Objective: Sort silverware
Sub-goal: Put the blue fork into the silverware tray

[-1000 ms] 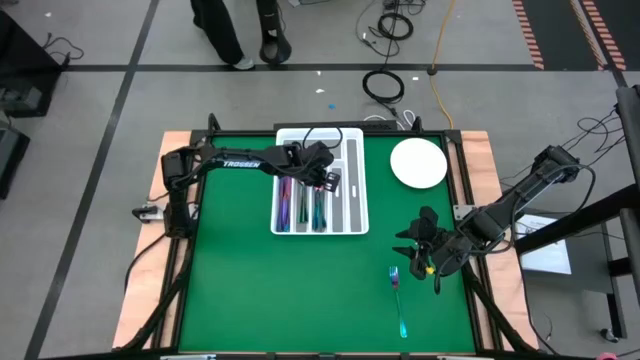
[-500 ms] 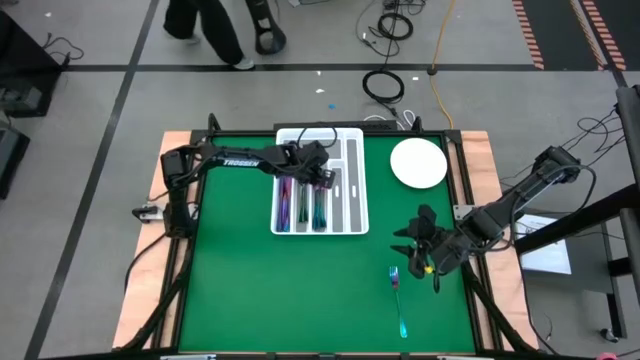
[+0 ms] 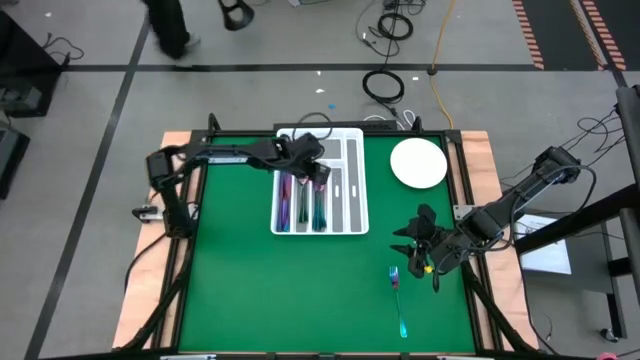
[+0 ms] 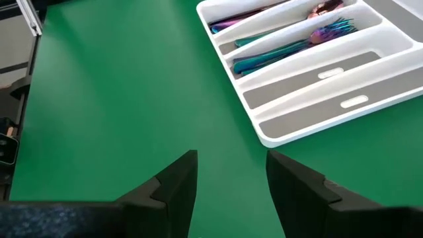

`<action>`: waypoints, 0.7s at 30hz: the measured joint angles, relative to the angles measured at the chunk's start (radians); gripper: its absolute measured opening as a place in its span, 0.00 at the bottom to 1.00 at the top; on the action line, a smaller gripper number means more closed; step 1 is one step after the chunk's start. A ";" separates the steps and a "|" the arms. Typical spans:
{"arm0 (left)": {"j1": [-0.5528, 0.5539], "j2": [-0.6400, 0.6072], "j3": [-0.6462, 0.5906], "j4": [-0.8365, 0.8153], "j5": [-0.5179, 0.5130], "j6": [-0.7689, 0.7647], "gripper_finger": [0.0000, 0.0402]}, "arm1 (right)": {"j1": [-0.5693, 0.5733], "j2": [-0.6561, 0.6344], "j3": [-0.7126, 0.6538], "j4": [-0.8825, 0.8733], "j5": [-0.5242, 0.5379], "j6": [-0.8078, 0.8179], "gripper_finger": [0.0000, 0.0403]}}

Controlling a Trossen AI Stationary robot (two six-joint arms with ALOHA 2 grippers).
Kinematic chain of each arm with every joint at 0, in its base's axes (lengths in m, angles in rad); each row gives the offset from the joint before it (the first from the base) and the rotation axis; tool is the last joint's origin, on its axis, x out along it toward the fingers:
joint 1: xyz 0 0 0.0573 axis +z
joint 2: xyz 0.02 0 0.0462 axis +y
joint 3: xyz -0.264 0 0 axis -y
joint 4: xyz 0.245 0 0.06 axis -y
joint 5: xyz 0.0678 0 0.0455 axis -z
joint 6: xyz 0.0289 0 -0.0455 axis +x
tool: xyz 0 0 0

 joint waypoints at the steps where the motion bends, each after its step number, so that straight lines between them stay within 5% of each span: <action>1: -0.003 -0.028 0.000 -0.009 -0.008 0.015 0.34 | 0.000 0.000 0.000 0.000 0.000 0.000 0.42; 7: -0.079 -0.172 0.002 -0.013 -0.126 0.118 0.35 | 0.000 0.000 0.000 0.000 0.000 0.006 0.42; 14: -0.275 -0.162 0.001 0.033 -0.206 0.244 0.35 | 0.002 0.010 0.000 -0.001 -0.017 0.095 0.42; 21: -0.566 -0.105 0.000 0.315 -0.403 0.479 0.35 | 0.003 0.061 0.000 0.004 -0.278 0.288 0.42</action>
